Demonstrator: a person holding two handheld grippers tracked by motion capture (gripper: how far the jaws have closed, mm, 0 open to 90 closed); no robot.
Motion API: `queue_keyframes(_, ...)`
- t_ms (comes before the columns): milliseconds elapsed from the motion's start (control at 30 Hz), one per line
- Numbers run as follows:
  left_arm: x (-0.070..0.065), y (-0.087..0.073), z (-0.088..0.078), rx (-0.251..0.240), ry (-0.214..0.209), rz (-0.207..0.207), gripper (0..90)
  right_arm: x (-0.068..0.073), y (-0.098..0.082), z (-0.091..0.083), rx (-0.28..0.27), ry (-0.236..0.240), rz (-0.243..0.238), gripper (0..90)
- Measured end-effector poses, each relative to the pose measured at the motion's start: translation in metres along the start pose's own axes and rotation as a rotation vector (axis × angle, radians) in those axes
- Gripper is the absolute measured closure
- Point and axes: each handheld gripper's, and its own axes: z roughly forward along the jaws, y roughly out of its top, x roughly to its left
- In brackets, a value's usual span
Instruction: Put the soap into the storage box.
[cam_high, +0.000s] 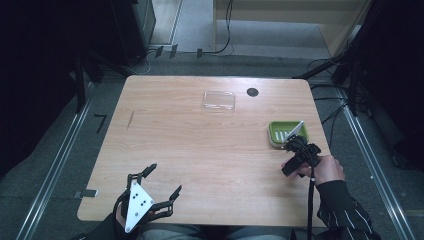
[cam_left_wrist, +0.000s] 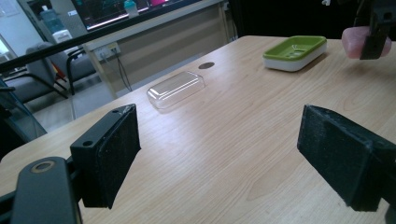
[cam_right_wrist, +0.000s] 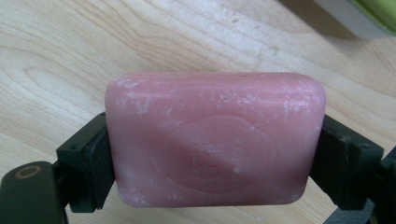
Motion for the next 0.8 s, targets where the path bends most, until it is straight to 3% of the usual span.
queue_keyframes(800, 0.0, 0.0, 0.0, 0.001, -0.001, 0.0, 13.6, -0.013, 0.017, -0.01, -0.016, 0.002, 0.012, 13.7)
